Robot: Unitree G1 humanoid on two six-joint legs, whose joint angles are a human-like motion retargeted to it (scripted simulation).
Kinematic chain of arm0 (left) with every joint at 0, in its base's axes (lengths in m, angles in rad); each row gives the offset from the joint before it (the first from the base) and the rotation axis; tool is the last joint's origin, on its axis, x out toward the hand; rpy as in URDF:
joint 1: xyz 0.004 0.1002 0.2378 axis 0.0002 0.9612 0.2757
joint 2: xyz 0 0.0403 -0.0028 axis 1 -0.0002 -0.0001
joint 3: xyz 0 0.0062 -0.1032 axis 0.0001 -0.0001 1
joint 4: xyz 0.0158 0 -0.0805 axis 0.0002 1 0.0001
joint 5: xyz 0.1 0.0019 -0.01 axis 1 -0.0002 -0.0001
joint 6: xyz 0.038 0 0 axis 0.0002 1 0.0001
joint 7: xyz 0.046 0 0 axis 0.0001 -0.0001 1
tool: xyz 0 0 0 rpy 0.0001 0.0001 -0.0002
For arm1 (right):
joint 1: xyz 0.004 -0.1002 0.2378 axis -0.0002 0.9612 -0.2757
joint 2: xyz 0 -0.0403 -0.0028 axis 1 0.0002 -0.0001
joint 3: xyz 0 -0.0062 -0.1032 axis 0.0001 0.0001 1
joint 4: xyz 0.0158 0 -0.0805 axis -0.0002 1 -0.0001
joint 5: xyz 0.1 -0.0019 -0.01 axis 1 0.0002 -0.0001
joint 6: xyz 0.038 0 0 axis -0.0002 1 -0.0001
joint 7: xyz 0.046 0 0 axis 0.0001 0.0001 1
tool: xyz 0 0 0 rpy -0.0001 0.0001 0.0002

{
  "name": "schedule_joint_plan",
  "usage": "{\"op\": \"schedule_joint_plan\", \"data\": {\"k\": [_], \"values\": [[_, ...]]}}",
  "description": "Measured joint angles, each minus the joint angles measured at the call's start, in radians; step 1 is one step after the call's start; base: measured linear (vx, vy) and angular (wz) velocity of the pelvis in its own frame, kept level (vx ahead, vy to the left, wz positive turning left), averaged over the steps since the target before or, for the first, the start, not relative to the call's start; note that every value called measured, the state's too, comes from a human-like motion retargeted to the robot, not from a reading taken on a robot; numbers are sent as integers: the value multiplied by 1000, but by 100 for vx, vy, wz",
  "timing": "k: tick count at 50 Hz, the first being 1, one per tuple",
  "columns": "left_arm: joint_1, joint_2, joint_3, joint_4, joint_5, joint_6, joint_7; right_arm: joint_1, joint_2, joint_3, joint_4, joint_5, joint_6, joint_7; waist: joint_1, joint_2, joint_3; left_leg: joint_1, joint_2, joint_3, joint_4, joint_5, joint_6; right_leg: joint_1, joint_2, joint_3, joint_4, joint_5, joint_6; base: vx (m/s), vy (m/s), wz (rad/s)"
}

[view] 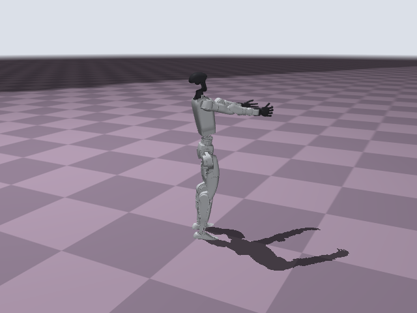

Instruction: Upper body actions

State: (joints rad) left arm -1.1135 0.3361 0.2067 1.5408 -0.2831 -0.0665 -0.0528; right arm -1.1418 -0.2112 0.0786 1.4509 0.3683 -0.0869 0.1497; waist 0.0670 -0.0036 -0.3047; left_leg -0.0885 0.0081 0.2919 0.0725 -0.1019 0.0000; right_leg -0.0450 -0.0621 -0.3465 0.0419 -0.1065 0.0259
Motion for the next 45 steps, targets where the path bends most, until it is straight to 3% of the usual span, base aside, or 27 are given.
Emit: {"op": "schedule_joint_plan", "data": {"k": [5, 13, 45], "values": [[-56, 18, -24, 16, -69, 0, 59, -66, -56, 56, 62, -6, -77, -62, 0, -7, -22, -6, 0, -9, 1, -3, 0, 0, 1, -6, -1, -7, 2, 0, 0, 0], [-93, 28, -27, 26, -209, -11, 68, -69, -68, 54, 83, 84, -78, -63, 14, -7, -43, 0, 3, 0, 0, -12, 0, 0, 7, 1, 2, -13, 1, 0, 0, 0], [-64, 40, -77, 12, -74, -85, 125, -72, -67, 61, 77, 131, -103, 0, 5, 0, -78, 12, 4, 26, -2, -26, -1, -5, 10, 22, 7, -18, -1, 0, 0, 0]]}}
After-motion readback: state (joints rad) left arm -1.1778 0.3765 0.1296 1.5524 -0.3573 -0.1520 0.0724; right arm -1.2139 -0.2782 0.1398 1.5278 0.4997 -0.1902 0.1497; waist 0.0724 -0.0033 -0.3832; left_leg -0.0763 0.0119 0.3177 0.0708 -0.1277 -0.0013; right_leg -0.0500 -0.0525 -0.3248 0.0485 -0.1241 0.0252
